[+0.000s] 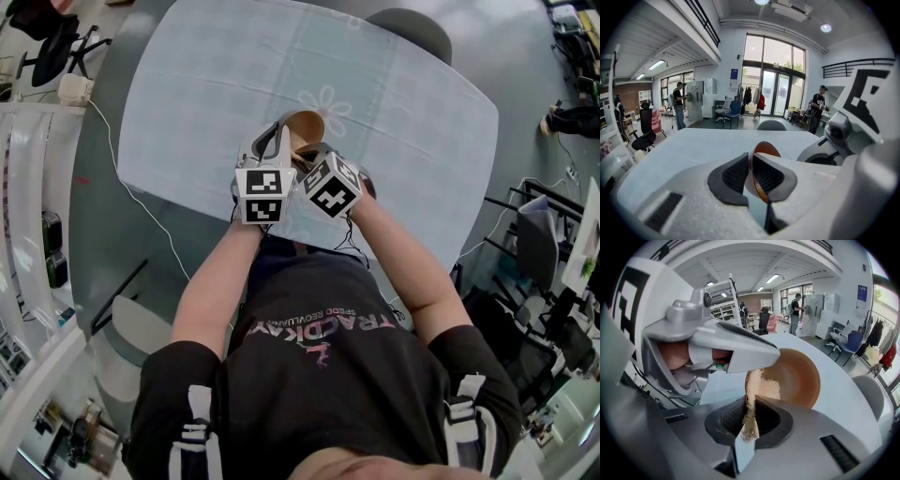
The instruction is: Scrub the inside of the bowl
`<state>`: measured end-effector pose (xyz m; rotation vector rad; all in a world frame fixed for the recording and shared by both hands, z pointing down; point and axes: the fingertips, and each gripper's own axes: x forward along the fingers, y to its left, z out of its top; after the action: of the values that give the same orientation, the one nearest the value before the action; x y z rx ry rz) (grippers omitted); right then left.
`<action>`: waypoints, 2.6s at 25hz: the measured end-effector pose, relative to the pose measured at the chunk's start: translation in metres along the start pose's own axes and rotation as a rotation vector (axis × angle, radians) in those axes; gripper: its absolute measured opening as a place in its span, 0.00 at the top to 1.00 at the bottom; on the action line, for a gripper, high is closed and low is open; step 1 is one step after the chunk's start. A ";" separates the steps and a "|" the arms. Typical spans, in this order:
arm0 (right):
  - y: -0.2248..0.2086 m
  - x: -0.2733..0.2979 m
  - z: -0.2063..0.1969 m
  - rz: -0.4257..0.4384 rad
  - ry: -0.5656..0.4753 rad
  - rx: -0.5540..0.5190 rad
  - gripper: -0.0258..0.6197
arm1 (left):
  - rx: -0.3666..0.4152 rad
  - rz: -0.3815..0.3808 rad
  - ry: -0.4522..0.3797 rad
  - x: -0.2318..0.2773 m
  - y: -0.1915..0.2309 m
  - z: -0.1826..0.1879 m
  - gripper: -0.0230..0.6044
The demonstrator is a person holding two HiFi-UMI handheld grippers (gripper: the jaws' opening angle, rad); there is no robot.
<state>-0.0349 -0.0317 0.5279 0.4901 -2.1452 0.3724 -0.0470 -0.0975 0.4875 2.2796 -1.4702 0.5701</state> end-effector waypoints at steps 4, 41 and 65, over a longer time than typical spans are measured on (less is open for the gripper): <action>-0.001 0.000 -0.006 -0.003 0.007 -0.003 0.91 | 0.005 -0.010 0.003 -0.001 -0.003 -0.003 0.90; -0.049 -0.018 -0.025 -0.379 0.217 -0.527 0.91 | 0.080 -0.117 0.018 -0.017 -0.017 -0.006 0.90; 0.017 -0.005 -0.008 0.063 -0.042 0.124 0.91 | 0.012 -0.079 -0.017 -0.021 -0.014 -0.007 0.90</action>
<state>-0.0346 -0.0118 0.5266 0.5052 -2.1910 0.5369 -0.0432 -0.0727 0.4816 2.3457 -1.3818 0.5389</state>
